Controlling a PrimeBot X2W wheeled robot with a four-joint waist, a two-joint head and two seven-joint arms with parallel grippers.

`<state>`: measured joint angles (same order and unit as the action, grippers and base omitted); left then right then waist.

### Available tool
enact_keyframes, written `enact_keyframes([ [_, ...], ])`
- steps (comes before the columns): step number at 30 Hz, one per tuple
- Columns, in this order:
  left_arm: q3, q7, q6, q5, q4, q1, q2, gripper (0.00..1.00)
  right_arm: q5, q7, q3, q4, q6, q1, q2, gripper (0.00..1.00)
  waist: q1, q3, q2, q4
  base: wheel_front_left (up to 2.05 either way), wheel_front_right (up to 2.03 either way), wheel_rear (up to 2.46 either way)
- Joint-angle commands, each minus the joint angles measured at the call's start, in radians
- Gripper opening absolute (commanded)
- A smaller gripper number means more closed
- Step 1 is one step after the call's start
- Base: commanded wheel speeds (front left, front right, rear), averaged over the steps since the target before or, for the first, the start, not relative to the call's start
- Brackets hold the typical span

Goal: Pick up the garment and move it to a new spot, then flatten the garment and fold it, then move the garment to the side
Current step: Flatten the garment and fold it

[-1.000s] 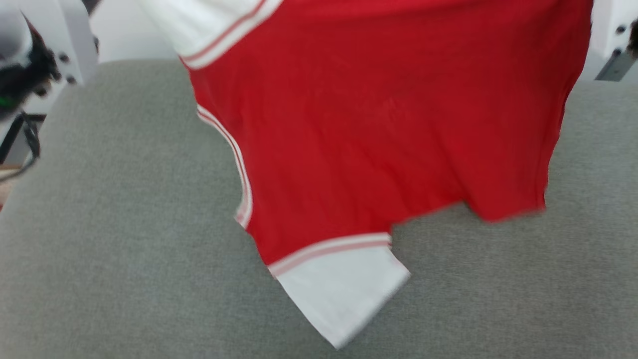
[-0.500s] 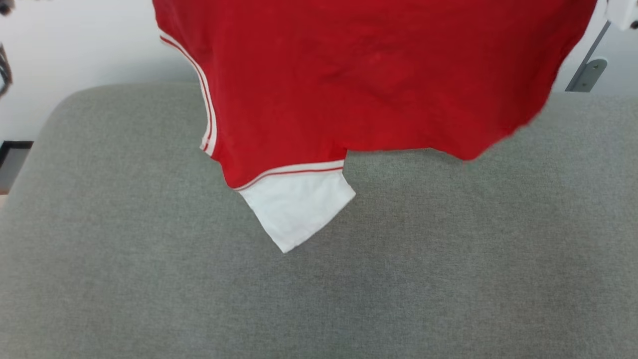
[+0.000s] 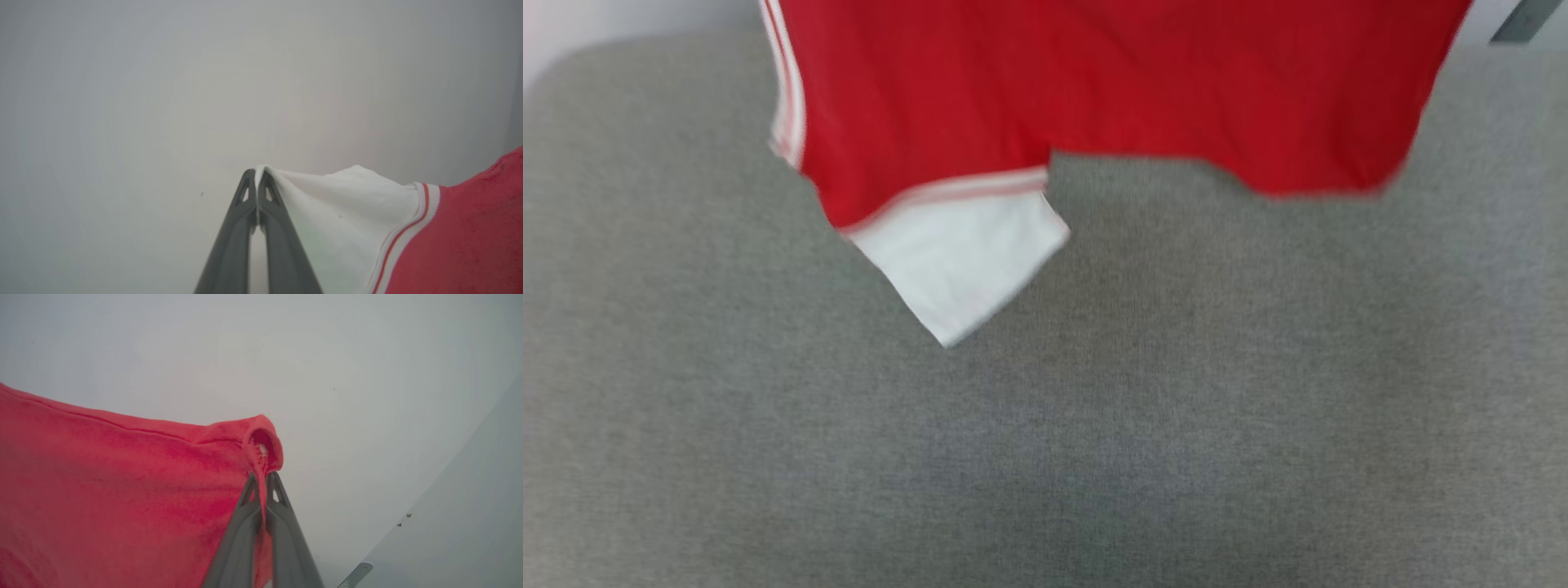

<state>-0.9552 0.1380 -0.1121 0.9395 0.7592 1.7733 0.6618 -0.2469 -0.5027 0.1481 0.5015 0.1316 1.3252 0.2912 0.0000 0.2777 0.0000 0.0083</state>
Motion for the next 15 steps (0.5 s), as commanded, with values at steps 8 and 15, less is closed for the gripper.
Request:
enact_keyframes([
  [8,0.006,-0.202,-0.002,-0.107,0.131,0.194,-0.062,0.0,0.176,0.283,-0.041,0.08,-0.002,0.118,-0.052,0.0,0.0,0.24,0.0,-0.018,0.0,0.0,0.0],
  [15,0.028,-0.39,-0.001,-0.163,0.199,0.279,-0.109,0.0,0.321,0.527,-0.056,0.186,-0.002,0.183,-0.056,0.0,0.0,0.277,0.0,0.008,0.0,0.0,0.0],
])
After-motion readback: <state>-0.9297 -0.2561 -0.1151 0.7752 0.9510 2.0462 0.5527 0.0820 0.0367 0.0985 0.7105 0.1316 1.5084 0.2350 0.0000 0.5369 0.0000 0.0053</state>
